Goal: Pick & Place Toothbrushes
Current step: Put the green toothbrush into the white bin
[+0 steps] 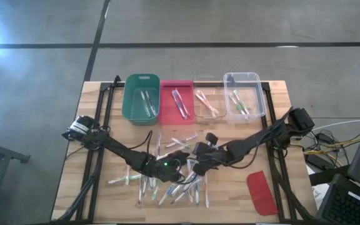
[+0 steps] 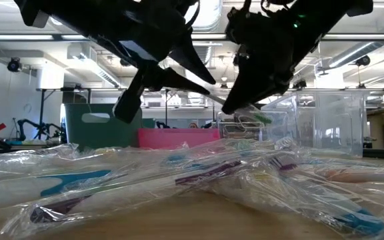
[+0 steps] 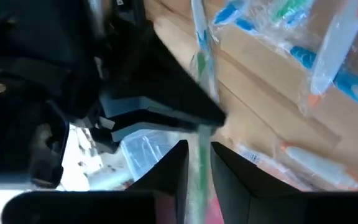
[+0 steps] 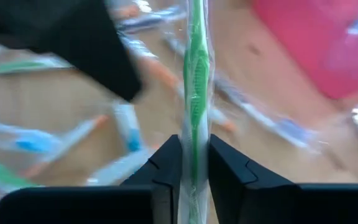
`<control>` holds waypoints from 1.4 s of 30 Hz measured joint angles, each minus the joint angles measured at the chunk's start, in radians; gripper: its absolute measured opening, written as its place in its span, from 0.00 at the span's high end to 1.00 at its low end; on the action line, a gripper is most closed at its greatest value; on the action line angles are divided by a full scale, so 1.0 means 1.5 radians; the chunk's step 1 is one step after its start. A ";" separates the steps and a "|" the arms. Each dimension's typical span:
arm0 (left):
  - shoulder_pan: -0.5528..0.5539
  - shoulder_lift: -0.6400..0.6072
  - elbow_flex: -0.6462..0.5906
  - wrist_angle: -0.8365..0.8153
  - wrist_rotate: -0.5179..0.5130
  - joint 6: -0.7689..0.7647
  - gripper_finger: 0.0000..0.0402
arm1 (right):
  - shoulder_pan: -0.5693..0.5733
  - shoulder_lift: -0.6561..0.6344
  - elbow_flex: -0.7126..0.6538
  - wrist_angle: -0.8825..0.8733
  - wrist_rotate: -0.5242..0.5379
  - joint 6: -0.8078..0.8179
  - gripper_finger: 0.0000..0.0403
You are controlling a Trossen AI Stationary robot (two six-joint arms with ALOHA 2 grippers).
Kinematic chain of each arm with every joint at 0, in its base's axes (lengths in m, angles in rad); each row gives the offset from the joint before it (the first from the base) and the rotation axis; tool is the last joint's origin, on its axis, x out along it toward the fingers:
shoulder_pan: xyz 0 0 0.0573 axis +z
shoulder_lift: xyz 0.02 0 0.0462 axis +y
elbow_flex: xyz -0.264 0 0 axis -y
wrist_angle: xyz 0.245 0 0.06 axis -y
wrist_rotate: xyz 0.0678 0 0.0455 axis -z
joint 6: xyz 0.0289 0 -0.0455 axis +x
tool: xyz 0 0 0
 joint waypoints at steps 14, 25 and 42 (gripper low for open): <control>0.000 0.000 0.000 0.005 0.031 -0.108 0.83 | -0.067 -0.208 0.062 -0.442 0.157 0.138 0.86; 0.000 0.000 0.000 0.017 0.046 -0.108 0.82 | -0.230 -0.367 0.136 -0.573 0.077 0.060 0.87; 0.000 0.000 0.000 0.017 0.051 -0.124 0.82 | -0.446 -0.345 0.141 -0.690 0.007 -0.016 0.86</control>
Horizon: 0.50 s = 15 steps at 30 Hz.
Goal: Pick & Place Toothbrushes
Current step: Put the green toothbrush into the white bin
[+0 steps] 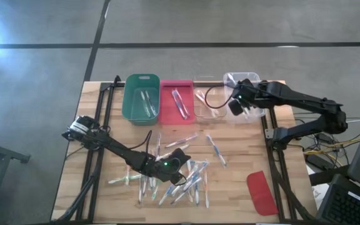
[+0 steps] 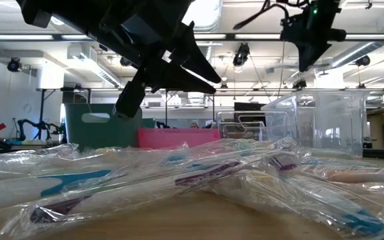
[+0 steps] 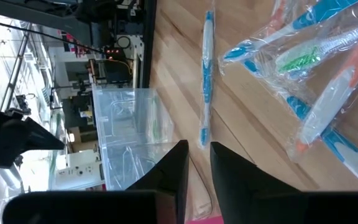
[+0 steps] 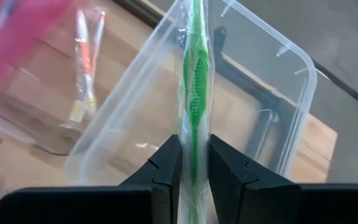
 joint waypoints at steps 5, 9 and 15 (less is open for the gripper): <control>0.000 0.000 0.000 0.000 0.000 -0.001 0.82 | -0.030 0.006 0.000 -0.001 -0.001 -0.023 0.86; 0.000 0.000 0.000 0.000 0.000 -0.010 0.82 | -0.048 0.005 -0.002 -0.006 0.001 -0.026 0.86; 0.000 0.000 0.000 0.000 0.000 -0.013 0.82 | -0.068 0.005 -0.028 -0.007 0.001 -0.038 0.86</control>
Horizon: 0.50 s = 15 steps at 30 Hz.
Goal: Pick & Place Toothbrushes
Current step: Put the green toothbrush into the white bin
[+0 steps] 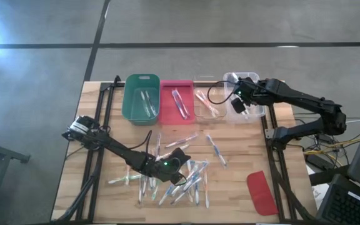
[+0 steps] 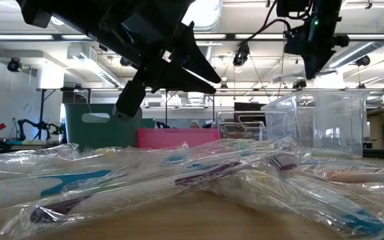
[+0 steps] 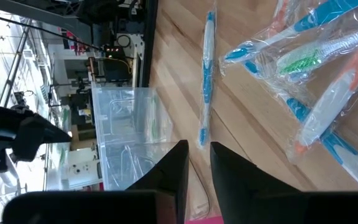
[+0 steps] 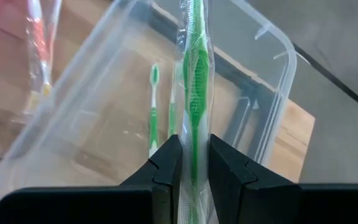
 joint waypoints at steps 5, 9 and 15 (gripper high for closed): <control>0.000 0.000 0.000 0.000 0.000 0.000 0.82 | -0.014 0.000 -0.031 0.000 -0.002 -0.004 0.86; 0.001 0.000 0.000 0.000 0.011 0.000 0.82 | -0.023 0.000 -0.054 0.003 -0.002 -0.011 0.86; 0.001 0.000 0.000 0.000 0.035 -0.001 0.82 | -0.025 0.000 -0.088 0.030 -0.003 -0.022 0.86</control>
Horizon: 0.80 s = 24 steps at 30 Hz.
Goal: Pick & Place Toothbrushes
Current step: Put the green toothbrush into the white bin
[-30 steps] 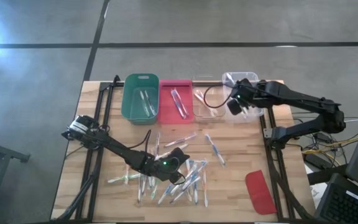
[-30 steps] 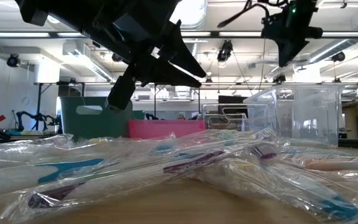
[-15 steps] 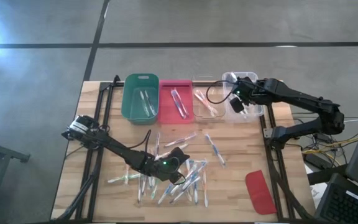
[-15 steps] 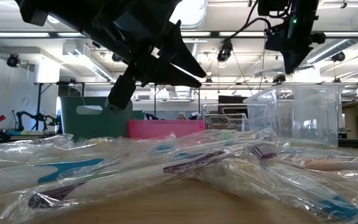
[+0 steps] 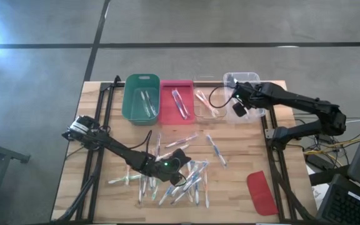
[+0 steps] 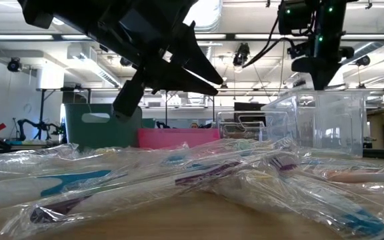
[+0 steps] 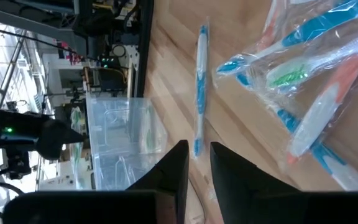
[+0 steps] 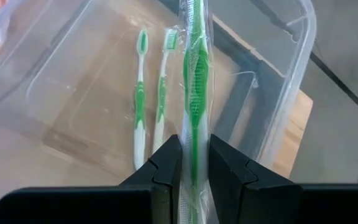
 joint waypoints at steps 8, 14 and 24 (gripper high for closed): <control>0.000 0.000 0.000 0.000 0.001 -0.005 0.82 | -0.020 0.000 -0.036 0.047 -0.002 -0.026 0.86; 0.000 0.000 0.000 0.000 0.001 -0.005 0.82 | -0.045 0.000 -0.044 0.075 -0.019 -0.035 0.86; 0.000 0.000 0.000 0.000 0.001 -0.005 0.82 | -0.055 0.000 -0.071 0.090 -0.020 -0.049 0.86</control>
